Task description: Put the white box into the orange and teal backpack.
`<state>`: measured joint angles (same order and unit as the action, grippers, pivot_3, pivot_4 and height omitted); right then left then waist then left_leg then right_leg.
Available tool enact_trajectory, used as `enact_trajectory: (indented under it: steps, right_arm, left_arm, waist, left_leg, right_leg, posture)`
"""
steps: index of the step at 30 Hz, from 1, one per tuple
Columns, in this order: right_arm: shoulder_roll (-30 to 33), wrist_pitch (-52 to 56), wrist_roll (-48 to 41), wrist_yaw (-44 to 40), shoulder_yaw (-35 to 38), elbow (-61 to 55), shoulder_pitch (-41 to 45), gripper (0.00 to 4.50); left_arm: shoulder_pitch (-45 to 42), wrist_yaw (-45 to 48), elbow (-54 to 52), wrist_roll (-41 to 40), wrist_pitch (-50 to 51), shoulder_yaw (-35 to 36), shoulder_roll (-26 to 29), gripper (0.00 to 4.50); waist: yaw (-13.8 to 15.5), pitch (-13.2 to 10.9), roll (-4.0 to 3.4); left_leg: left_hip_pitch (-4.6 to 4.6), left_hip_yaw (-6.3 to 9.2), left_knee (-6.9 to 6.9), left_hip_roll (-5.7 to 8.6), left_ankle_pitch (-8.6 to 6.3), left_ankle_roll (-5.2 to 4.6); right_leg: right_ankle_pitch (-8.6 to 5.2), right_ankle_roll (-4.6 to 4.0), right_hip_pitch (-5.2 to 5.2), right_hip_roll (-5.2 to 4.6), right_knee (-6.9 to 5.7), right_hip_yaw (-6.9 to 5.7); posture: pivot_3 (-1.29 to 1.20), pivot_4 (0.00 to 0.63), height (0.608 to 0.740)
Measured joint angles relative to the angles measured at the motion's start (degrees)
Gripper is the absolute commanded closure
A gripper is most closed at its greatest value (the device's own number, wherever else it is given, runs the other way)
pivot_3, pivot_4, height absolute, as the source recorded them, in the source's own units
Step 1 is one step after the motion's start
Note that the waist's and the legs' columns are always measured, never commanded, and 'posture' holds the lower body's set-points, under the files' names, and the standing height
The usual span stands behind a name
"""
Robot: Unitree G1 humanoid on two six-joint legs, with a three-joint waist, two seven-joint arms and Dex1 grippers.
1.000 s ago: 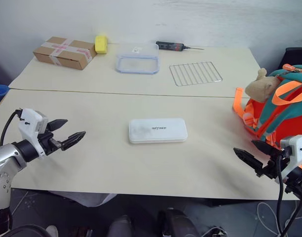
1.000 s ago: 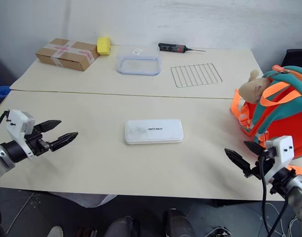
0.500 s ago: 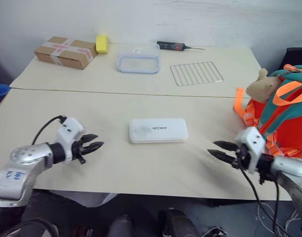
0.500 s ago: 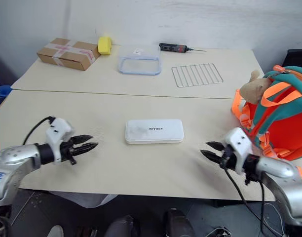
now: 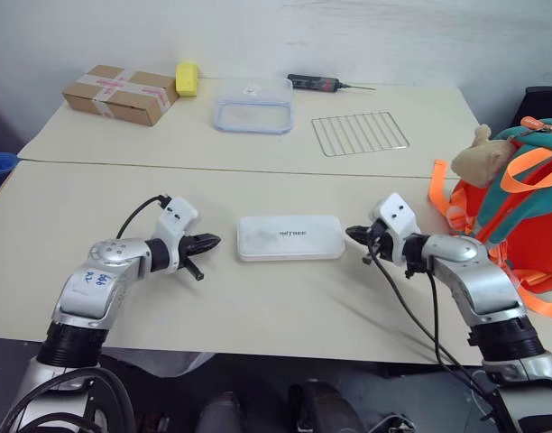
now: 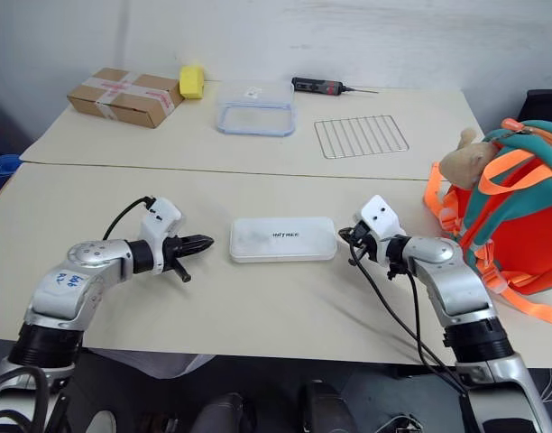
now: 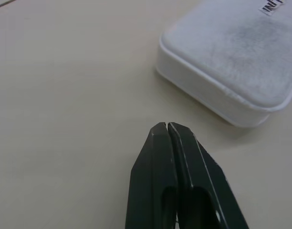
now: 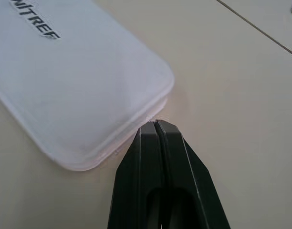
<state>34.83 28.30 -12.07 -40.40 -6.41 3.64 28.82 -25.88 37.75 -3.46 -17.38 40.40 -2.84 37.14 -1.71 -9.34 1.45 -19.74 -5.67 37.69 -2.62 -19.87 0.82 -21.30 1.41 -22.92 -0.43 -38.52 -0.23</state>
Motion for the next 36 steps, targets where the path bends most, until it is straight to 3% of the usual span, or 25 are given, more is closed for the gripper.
enact_trajectory:
  steps: [4,18,24,28,34,36]
  right_arm:
    - [-0.69,-0.16,1.30,-0.06,-0.04,1.31,0.22,4.50]
    - [-1.57,8.01,-0.72,0.09,1.09,-10.33,-6.03,4.50]
    - [0.74,5.49,1.04,-0.75,0.96,-9.38,-5.91,4.50]
    - [2.88,2.85,3.04,-2.48,0.05,-8.08,-5.83,4.50]
    - [2.66,2.20,3.09,-3.89,-0.06,-7.69,-5.05,4.50]
    - [2.68,1.83,3.16,-4.10,-0.06,-7.33,-4.96,4.50]
  left_arm:
    - [-2.26,1.22,2.63,1.30,-0.86,-1.97,-1.33,4.46]
    - [-7.13,2.93,11.13,3.91,-2.71,-2.73,-4.86,4.46]
    - [-10.89,8.04,18.22,3.33,-0.79,-1.47,1.07,3.16]
    - [-15.37,13.40,22.68,-0.53,6.15,2.29,3.35,1.89]
    - [-16.56,22.07,27.64,-5.67,18.05,1.22,3.65,0.05]
    - [-18.73,23.00,31.03,-6.13,19.88,1.23,2.96,0.02]
  waist:
    - [-0.11,0.00,0.00]
    - [-0.08,0.00,0.00]
    - [-0.15,0.00,0.00]
    - [-0.03,0.00,0.00]
    - [-0.27,0.00,0.00]
    - [-0.15,0.01,0.00]
  left_leg:
    - [-0.64,0.00,0.38,-0.02,0.00,0.00]
    - [-0.66,0.02,0.53,-0.01,0.01,0.02]
    - [-0.66,0.02,0.56,-0.01,0.02,0.04]
    - [-0.67,0.02,0.57,0.00,0.02,0.03]
    - [-0.67,0.03,0.62,0.00,0.02,0.04]
    - [-0.67,0.06,0.76,0.00,0.02,0.04]
  right_leg:
    - [0.00,0.00,-0.70,0.01,-0.44,0.00]
    - [0.00,0.00,-0.76,0.00,-0.63,0.01]
    - [0.00,0.00,-0.78,0.00,-0.69,0.01]
    - [0.00,0.00,-0.77,-0.01,-0.67,0.01]
    - [-0.01,-0.02,-0.80,-0.01,-0.79,0.01]
    - [-0.02,-0.03,-0.80,-0.01,-0.89,0.01]
  posture:
    - [0.00,0.150,0.740]
    - [0.00,0.150,0.740]
    - [0.00,0.150,0.740]
    - [0.00,0.150,0.740]
    - [0.00,0.150,0.740]
    - [0.00,0.150,0.740]
